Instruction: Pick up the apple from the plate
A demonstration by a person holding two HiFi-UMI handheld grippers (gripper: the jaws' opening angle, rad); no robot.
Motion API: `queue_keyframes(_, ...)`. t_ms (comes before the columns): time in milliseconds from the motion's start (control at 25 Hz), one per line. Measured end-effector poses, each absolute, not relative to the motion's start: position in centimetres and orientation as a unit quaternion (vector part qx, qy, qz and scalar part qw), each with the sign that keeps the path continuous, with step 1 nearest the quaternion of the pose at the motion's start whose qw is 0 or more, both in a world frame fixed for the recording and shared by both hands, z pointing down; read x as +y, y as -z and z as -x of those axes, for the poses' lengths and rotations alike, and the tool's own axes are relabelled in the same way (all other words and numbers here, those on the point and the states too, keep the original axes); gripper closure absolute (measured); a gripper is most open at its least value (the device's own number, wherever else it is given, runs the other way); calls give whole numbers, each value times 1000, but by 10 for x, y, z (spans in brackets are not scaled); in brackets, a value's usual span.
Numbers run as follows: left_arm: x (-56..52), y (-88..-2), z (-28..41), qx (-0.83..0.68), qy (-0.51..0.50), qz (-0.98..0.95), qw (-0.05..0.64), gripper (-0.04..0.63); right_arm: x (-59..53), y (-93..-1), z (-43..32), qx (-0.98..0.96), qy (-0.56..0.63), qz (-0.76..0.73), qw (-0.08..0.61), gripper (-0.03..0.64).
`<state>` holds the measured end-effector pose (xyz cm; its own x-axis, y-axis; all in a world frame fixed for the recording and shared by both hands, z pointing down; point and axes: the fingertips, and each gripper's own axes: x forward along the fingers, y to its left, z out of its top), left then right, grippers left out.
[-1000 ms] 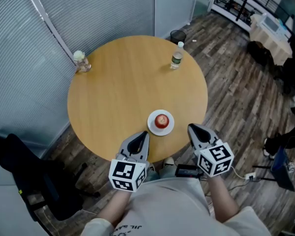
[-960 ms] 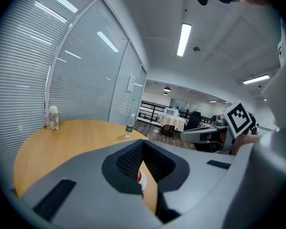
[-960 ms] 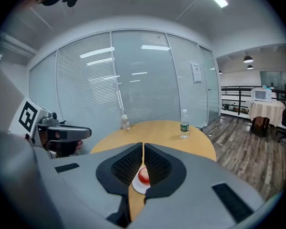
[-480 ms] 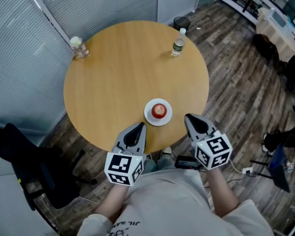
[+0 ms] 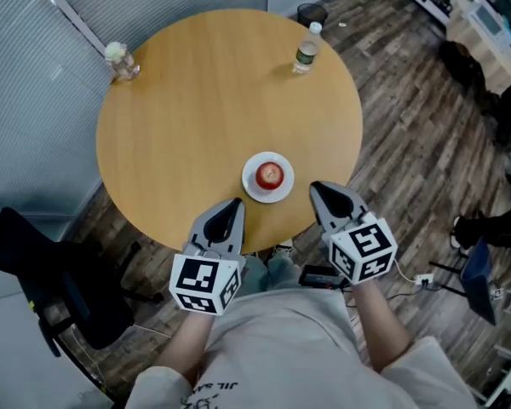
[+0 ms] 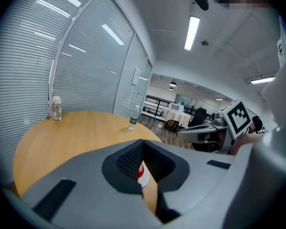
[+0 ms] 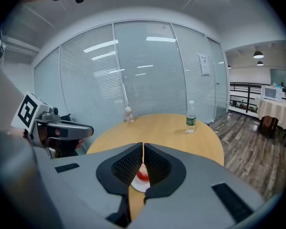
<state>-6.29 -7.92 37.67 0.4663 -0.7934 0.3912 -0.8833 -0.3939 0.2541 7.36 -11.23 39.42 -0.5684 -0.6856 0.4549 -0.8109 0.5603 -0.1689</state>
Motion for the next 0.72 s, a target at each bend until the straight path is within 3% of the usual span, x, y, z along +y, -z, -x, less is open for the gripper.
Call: queue_keyframes(720, -89, -428, 57, -498, -129, -822, 244, 592, -124, -447, -63, -870, -191, -403, 211, 584)
